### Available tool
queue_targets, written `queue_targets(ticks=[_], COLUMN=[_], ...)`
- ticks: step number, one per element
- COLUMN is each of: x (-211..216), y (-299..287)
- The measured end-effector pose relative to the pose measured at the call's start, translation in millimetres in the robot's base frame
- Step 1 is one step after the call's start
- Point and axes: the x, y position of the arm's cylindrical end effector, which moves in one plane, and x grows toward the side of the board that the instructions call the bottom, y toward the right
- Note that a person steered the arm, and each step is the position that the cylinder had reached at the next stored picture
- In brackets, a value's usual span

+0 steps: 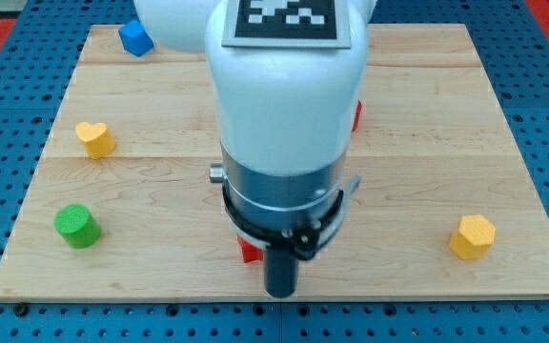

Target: Push the red star towards the center

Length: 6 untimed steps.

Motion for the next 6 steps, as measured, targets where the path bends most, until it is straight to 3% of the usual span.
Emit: queue_targets(ticks=[1,2,3,4,5,6], x=[-73,-56,-9,-33,-106,-155], y=[1,82,9,-48,15,41])
